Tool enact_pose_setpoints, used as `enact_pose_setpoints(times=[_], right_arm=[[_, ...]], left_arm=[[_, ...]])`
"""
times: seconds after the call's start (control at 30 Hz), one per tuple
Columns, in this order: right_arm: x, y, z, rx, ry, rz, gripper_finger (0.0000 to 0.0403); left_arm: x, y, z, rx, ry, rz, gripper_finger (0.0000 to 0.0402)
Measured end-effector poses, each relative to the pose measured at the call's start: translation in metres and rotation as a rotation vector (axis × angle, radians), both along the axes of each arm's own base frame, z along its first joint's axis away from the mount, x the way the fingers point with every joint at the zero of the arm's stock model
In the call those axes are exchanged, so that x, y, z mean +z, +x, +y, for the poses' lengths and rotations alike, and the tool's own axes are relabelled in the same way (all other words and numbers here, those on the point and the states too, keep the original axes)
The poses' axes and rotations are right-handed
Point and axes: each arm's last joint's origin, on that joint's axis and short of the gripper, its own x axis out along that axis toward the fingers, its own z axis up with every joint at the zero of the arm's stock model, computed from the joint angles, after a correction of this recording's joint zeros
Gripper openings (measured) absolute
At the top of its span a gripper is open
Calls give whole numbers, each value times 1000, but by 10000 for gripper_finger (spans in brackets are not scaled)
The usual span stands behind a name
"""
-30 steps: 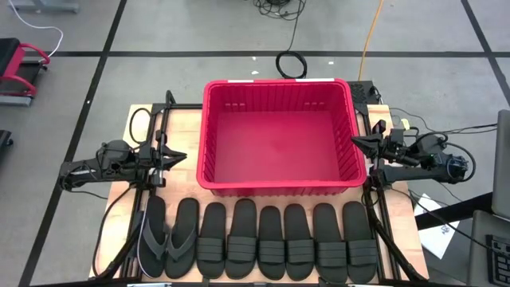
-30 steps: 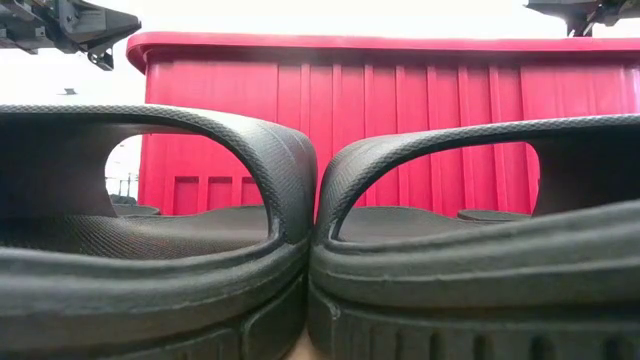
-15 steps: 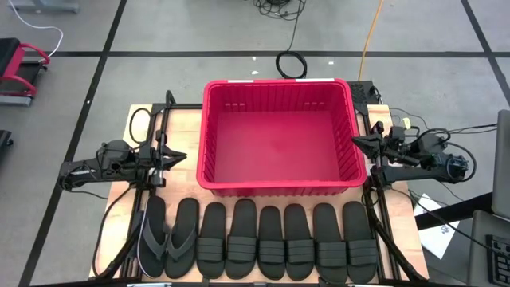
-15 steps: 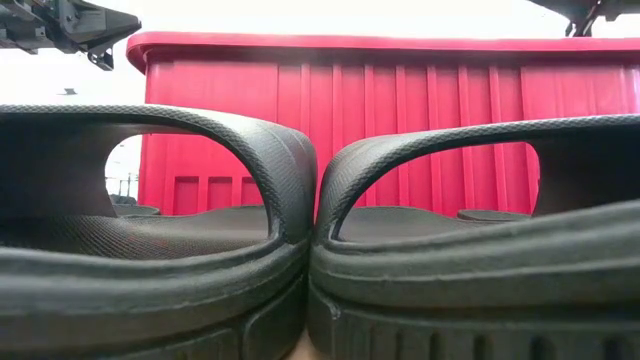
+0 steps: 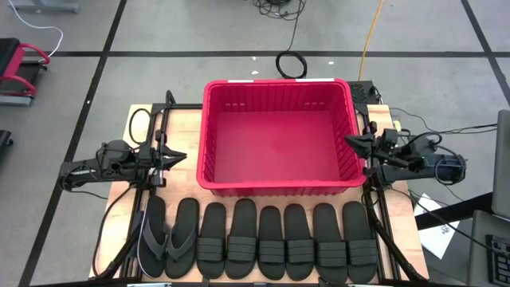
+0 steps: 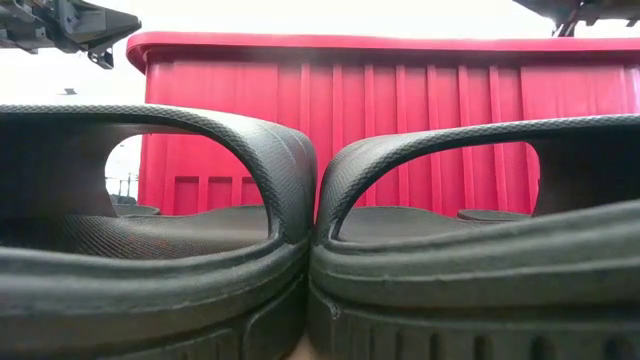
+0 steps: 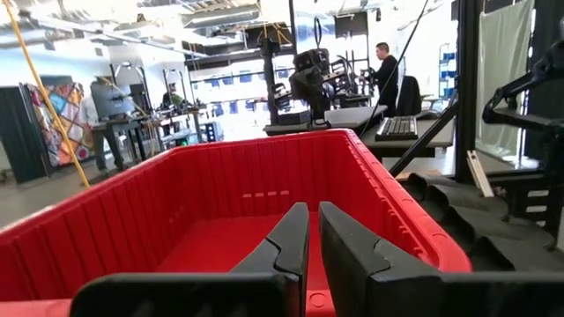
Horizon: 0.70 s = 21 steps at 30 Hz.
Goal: Pick and place slides into bin
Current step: Put the black slipper into the red bin
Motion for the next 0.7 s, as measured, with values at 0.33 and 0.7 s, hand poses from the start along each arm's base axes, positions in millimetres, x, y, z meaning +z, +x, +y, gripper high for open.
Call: enact_pose_setpoints(times=[0.33, 0.7], right_arm=[[53, 5, 0, -36, -124, 20, 19], [146, 17, 12, 384, -18, 630, 97]], left_arm=[[1, 0, 1, 32, -16, -8, 37], [-1, 0, 1, 30, -40, 7, 37]])
